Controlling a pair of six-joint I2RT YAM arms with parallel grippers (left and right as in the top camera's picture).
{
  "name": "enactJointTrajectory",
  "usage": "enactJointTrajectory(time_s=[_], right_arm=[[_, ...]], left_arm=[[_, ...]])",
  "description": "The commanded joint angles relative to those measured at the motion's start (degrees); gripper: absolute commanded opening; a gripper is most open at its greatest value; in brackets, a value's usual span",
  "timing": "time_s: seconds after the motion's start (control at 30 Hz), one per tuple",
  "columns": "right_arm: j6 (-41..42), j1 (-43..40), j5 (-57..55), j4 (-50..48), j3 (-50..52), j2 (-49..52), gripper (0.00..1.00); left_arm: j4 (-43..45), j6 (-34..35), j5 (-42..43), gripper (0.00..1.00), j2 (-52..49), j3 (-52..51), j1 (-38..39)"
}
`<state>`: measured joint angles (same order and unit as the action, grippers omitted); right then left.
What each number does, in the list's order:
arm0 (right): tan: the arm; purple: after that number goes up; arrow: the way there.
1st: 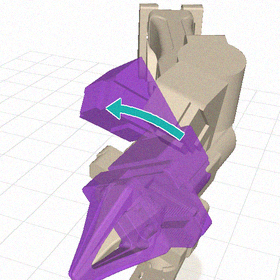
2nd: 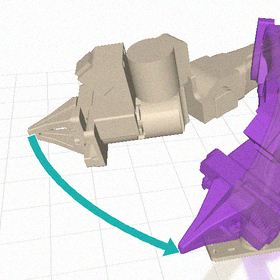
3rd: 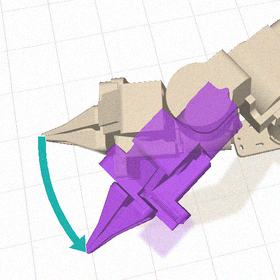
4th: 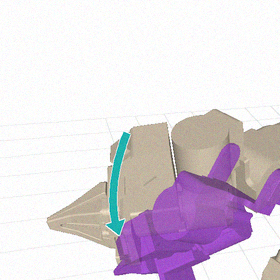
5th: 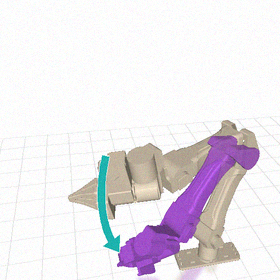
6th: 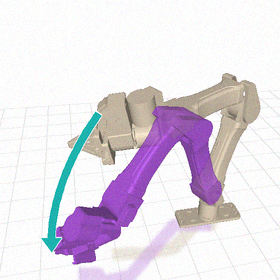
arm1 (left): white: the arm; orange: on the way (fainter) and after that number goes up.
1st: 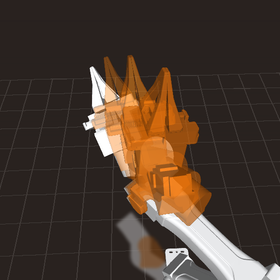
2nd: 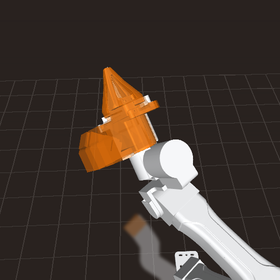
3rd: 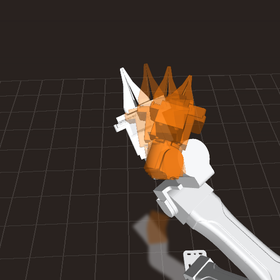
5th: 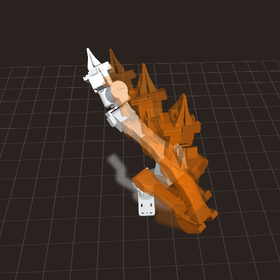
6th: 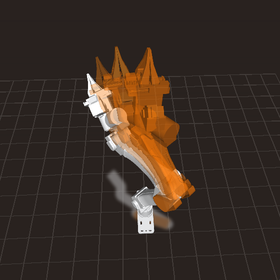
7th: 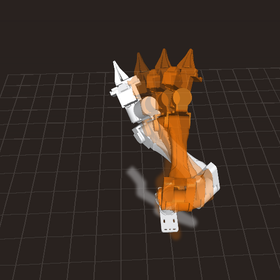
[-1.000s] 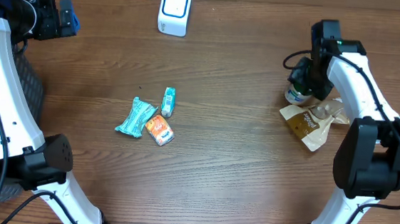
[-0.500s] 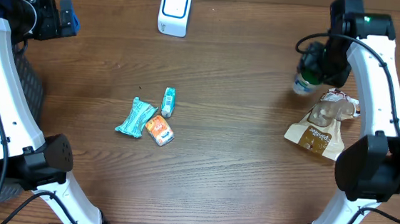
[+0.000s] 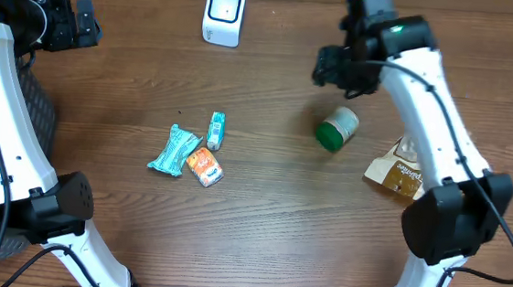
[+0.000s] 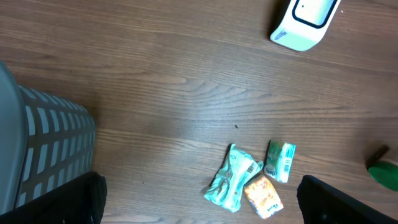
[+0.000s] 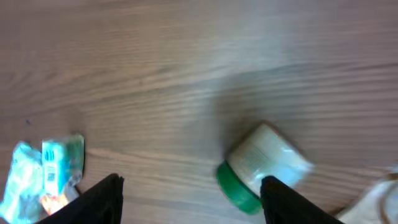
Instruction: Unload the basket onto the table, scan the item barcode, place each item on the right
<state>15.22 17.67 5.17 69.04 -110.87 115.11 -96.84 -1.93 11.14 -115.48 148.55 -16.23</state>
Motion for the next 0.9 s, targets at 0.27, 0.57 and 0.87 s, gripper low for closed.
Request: enactJointTrajectory(time_s=[0.27, 0.57, 0.87], right_arm=[[7.5, 1.5, -0.6, -15.6, 17.1, 9.6, 0.59], [7.3, -4.3, -0.6, -10.6, 17.1, 9.6, 0.59], [1.8, -2.3, 7.1, -5.1, 10.0, 8.1, 0.6]], left_arm=[[0.0, -0.7, 0.0, 1.0, 0.7, 0.8, 0.2], [0.0, -0.7, 0.0, 1.0, 0.7, 0.8, 0.2], [0.0, -0.7, 0.0, 1.0, 0.7, 0.8, 0.2]])
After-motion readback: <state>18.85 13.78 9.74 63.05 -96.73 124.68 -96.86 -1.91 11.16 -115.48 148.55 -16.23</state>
